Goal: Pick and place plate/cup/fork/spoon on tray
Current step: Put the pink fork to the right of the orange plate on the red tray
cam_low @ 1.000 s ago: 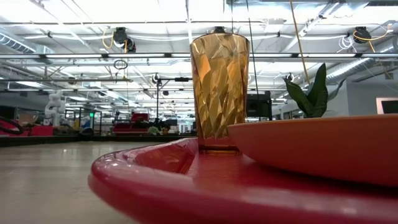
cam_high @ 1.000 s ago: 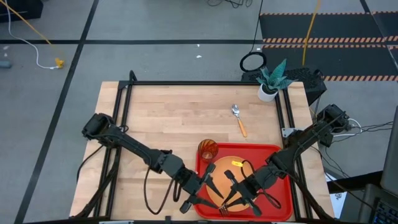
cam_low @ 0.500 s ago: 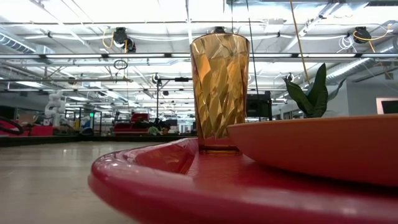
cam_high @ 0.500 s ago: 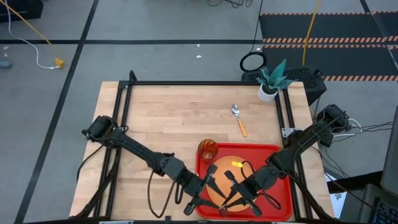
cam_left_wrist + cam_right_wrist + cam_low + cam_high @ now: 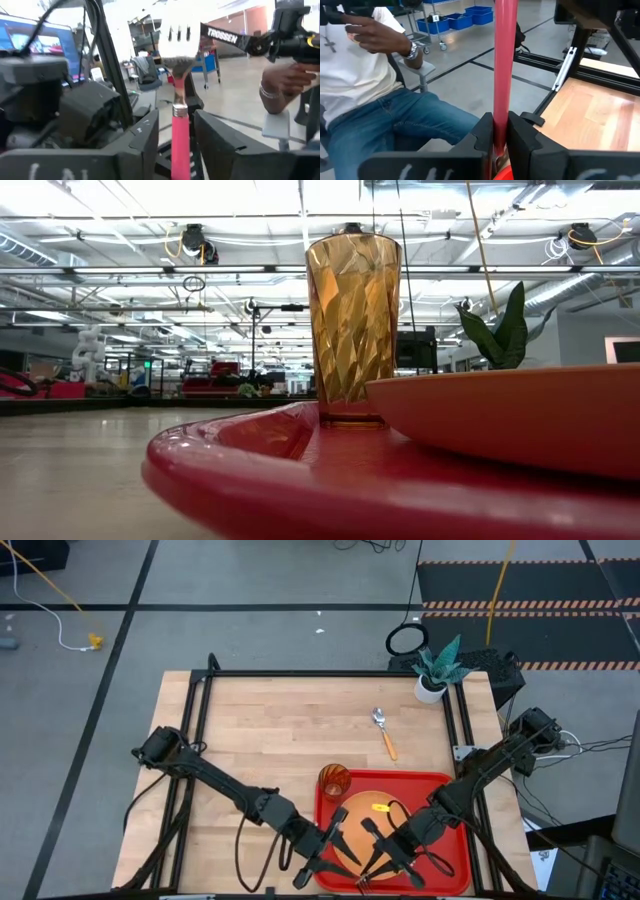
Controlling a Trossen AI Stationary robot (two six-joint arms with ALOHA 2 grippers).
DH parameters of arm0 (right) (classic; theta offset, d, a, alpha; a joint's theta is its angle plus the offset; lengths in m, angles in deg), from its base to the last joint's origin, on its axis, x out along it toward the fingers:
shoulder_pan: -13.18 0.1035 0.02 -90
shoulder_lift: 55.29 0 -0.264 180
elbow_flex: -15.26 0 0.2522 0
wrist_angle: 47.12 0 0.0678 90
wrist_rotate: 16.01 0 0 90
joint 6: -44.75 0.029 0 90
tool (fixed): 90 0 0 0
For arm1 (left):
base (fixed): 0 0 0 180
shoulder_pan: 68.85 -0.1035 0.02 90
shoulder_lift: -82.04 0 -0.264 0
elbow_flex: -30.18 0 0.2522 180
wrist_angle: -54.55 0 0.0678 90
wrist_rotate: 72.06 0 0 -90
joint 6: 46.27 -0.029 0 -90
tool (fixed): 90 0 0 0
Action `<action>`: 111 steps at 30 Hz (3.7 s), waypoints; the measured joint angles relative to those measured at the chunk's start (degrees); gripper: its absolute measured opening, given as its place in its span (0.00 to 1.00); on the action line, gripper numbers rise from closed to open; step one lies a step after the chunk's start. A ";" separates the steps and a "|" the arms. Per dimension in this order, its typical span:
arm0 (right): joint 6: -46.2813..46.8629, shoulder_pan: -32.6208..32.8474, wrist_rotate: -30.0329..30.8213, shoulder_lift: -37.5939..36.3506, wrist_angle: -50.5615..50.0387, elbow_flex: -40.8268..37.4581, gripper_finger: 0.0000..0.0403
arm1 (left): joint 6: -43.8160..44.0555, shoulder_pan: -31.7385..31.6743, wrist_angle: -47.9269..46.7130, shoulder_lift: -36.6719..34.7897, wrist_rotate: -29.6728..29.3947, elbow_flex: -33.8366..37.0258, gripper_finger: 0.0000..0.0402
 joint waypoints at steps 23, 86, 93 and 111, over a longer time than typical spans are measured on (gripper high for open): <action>-0.38 -0.74 -3.75 0.00 -4.15 0.00 0.06 | 3.72 -3.29 -2.88 -0.02 11.56 -0.02 0.21; 5.13 -6.89 -4.51 0.00 -3.58 -2.97 0.07 | 2.55 -3.72 -9.34 -1.79 9.62 -0.04 0.46; 3.20 -6.89 -5.36 0.00 -3.84 -2.97 0.07 | 2.25 -3.61 -9.35 -1.79 9.90 -0.04 0.43; 4.65 -6.85 -2.47 -0.04 -3.72 -2.97 0.10 | 4.73 -5.37 -8.47 -1.77 9.95 0.02 0.05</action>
